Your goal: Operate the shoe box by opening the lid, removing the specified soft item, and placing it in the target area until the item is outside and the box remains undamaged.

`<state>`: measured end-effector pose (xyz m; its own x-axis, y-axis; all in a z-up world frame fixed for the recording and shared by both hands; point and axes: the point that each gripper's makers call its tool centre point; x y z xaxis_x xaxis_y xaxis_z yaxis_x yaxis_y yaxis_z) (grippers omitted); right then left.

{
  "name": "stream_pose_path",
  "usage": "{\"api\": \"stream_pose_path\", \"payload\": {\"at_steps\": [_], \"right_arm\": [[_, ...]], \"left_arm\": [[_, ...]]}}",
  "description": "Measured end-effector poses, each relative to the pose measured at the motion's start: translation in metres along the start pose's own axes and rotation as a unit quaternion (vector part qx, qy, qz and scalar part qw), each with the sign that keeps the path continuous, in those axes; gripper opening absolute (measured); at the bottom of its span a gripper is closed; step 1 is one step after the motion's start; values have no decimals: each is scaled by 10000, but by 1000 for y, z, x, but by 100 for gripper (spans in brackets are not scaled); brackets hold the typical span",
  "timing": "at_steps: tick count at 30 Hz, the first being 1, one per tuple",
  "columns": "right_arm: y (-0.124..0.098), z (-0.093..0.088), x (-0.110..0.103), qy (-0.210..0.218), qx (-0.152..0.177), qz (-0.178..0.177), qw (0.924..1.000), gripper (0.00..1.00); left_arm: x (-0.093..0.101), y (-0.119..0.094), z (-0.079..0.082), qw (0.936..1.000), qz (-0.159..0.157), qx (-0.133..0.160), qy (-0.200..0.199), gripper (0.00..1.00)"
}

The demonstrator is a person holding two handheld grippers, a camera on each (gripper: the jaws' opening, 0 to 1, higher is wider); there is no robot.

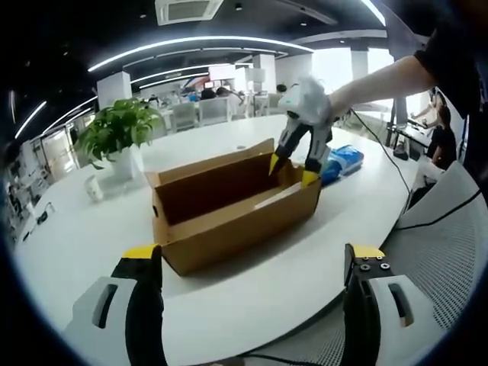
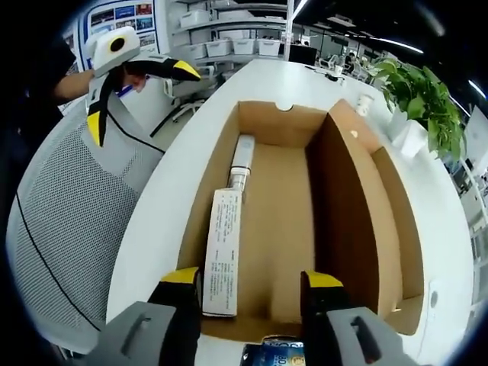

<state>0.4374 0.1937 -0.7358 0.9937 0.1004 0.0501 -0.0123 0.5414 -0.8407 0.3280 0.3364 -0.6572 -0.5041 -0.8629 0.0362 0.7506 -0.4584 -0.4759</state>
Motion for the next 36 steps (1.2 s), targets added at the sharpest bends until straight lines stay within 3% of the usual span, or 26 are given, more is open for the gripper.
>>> {"api": "stream_pose_path", "payload": {"at_steps": [21,33,36], "right_arm": [[18,17,-4,-42,149,-3,9999,36],[22,23,-7,-11,260,-59,9996,15],[22,23,-7,-33,257,-110,9996,15]], "left_arm": [[0,0,-2,10000,0,-24,10,98],[0,0,-2,10000,-4,-13,0,98],[0,0,-2,10000,-9,-14,7,98]]}}
Point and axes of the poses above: the point that each gripper's makers call its tool centre point, and the gripper's own axes: y roughly forward along the fingers, x roughly to its right, z roughly out of its top, and after that the axes turned 5 degrees about -y, right-handed
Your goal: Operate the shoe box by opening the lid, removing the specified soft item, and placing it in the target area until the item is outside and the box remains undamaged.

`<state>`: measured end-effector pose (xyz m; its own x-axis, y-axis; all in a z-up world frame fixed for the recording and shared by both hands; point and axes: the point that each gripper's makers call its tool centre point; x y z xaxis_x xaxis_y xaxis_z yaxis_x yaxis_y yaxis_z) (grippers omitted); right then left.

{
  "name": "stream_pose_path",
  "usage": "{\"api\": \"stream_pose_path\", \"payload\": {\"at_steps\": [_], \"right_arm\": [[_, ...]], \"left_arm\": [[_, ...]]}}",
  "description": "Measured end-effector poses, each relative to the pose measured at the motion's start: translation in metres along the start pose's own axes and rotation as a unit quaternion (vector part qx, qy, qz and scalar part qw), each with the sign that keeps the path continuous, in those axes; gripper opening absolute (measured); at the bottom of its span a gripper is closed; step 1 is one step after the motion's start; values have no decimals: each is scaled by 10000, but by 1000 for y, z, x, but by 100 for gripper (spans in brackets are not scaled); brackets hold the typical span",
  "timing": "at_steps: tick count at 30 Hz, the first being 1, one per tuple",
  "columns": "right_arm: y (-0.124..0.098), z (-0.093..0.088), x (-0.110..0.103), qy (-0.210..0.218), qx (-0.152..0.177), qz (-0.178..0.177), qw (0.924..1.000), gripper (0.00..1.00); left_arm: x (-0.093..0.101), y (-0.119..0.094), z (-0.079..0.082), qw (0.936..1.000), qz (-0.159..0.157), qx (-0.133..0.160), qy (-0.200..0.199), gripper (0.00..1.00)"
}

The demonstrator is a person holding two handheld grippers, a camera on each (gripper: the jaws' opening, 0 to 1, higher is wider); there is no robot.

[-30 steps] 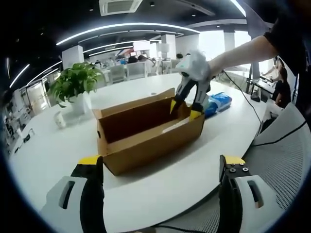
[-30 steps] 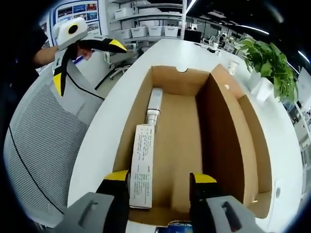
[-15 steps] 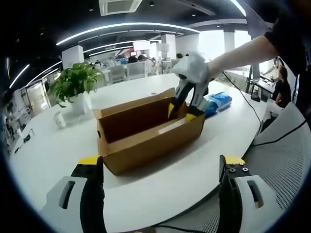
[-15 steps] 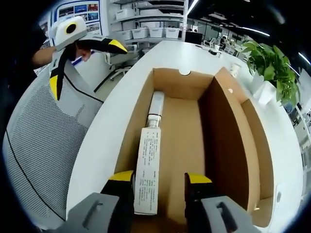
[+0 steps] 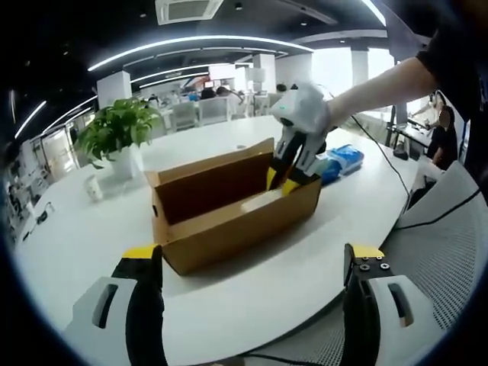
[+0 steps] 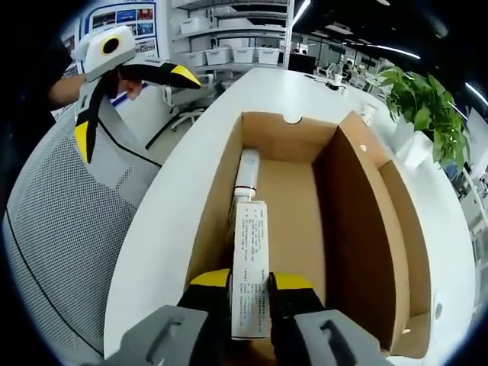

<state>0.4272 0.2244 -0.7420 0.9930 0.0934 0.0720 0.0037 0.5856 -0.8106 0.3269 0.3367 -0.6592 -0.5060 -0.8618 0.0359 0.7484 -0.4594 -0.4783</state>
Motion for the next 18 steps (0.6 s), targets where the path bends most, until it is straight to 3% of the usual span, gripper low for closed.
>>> {"api": "stream_pose_path", "payload": {"at_steps": [18], "right_arm": [[-14,10,5,-110,180,-212,9996,13]], "left_arm": [[1,0,1,10000,-3,22,15,98]]}}
Point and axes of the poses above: the point that each gripper's makers call its tool centre point, and the gripper's own axes: y roughly forward along the fingers, x roughly to its right, z roughly out of its top, and after that the axes turned 5 degrees about -y, right-handed
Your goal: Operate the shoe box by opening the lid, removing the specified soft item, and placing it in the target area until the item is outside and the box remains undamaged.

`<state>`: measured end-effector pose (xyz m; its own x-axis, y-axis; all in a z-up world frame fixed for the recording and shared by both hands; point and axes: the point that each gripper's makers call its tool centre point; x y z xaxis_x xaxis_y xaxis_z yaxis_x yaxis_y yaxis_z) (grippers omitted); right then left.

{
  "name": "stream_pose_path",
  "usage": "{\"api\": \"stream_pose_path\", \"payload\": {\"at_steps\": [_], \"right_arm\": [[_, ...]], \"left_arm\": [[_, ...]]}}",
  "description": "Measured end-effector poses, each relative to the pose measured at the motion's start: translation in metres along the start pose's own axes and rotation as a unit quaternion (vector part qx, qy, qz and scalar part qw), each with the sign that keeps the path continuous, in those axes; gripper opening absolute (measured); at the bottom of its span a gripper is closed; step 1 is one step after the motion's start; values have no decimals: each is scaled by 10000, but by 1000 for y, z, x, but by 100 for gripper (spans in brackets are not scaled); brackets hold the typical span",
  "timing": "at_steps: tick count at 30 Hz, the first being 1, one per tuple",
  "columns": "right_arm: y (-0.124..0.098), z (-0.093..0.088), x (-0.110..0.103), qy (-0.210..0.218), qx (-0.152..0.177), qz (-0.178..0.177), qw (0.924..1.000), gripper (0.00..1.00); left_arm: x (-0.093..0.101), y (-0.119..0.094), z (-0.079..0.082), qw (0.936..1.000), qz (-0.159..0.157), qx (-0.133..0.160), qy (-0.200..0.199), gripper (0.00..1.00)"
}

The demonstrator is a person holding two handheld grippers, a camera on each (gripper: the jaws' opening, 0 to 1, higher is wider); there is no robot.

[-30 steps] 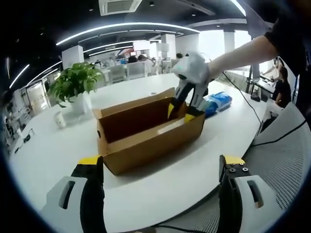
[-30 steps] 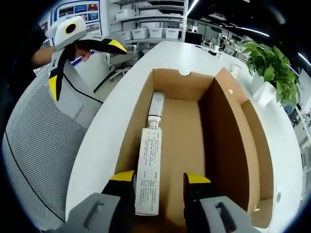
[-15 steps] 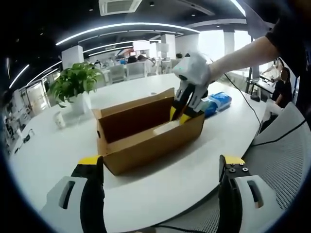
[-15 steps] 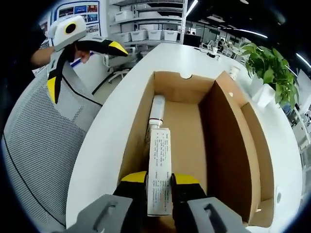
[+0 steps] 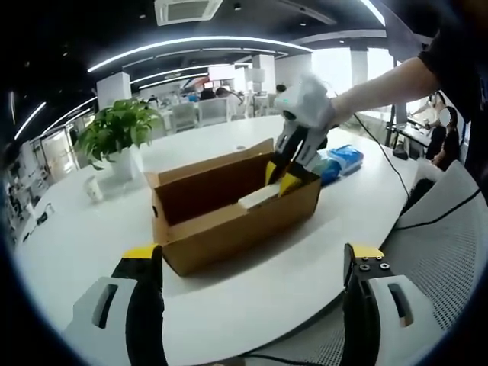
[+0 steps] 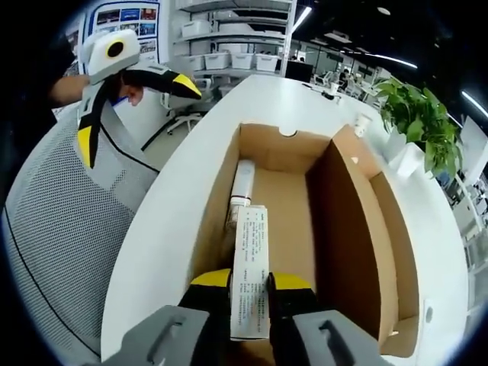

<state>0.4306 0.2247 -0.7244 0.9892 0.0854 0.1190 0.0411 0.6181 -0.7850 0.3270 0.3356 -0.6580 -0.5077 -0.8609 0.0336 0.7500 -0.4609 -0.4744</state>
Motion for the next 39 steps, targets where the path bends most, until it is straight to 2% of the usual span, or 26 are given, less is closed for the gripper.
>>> {"api": "stream_pose_path", "payload": {"at_steps": [6,24,39], "right_arm": [[-8,5,3,-44,56,-58,10000,13],[-38,42,7,-342,373,-148,9986,13],[-70,46,19,-463,425,-315,9975,13]], "left_arm": [[0,0,1,10000,5,9,4,98],[0,-1,4,10000,9,80,-18,99],[0,-1,3,9999,-7,101,-25,99]]}}
Point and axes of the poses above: the point that each gripper's makers call its tool centre point, and the gripper's own axes: y roughly forward along the fingers, x roughly to its right, z roughly out of its top, and after that the axes turned 5 degrees about -y, right-handed
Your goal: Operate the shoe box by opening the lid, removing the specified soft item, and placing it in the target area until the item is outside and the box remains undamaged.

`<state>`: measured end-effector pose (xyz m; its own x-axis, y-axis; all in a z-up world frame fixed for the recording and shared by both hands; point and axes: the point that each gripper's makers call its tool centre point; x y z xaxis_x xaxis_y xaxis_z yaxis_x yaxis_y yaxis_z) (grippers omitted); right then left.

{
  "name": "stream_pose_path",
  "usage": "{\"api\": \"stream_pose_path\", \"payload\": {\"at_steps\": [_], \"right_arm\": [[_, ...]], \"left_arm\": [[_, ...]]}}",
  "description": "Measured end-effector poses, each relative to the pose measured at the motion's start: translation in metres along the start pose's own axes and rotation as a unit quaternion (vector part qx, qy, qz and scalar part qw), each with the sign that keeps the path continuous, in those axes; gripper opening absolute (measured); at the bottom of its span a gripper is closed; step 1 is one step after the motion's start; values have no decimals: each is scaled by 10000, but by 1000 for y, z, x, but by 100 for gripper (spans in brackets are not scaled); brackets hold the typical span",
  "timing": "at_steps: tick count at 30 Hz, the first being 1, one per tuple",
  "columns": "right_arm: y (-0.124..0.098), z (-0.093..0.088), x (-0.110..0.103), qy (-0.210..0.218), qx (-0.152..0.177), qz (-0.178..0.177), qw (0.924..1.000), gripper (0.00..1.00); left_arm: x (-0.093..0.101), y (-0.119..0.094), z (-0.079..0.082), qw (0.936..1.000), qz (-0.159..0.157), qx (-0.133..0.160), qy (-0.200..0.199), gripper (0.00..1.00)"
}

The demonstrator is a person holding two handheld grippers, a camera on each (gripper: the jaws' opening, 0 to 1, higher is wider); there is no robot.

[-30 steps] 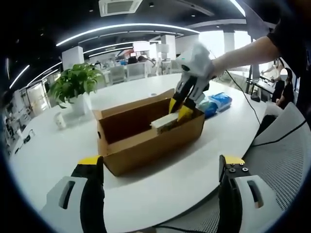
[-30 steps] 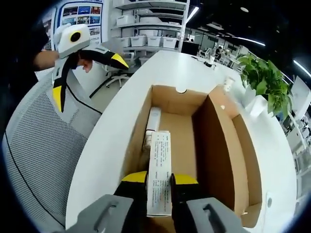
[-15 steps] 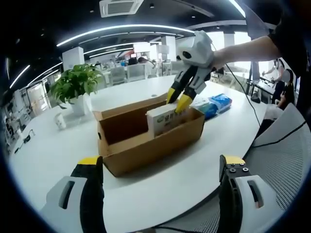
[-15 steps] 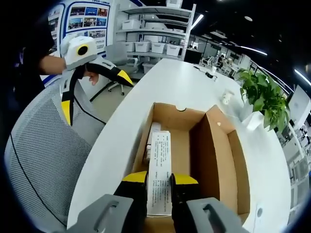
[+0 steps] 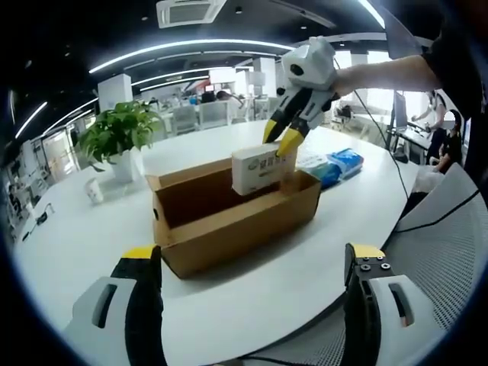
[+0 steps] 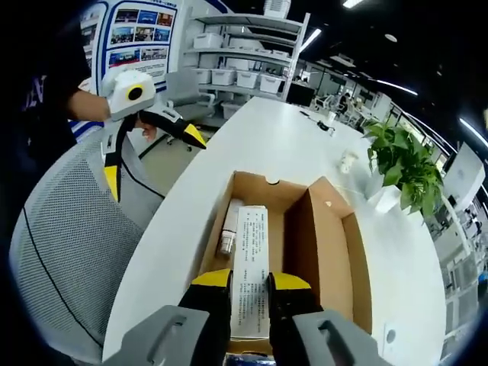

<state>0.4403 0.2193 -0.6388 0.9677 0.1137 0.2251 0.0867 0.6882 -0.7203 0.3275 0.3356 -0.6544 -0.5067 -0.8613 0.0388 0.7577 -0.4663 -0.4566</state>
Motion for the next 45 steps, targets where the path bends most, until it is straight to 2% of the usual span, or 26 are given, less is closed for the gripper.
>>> {"api": "stream_pose_path", "payload": {"at_steps": [8,23,45], "right_arm": [[-17,-3,8,-11,-9,-115,9999,13],[-43,-17,9,29,-103,-201,9997,13],[-82,-52,14,188,-306,-449,9983,13]], "left_arm": [[1,0,-1,10000,-15,-9,4,99],[2,0,-2,10000,-37,-51,4,99],[5,2,-4,9998,-100,-144,38,99]]}}
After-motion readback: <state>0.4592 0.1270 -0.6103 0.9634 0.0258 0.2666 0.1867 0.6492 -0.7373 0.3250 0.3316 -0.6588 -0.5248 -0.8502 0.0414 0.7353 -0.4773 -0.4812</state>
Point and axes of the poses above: the point that each gripper's makers call its tool centre point, and the gripper's own axes: y roughly forward along the fingers, x roughly to its right, z roughly out of its top, and after that the axes turned 5 degrees about -y, right-handed
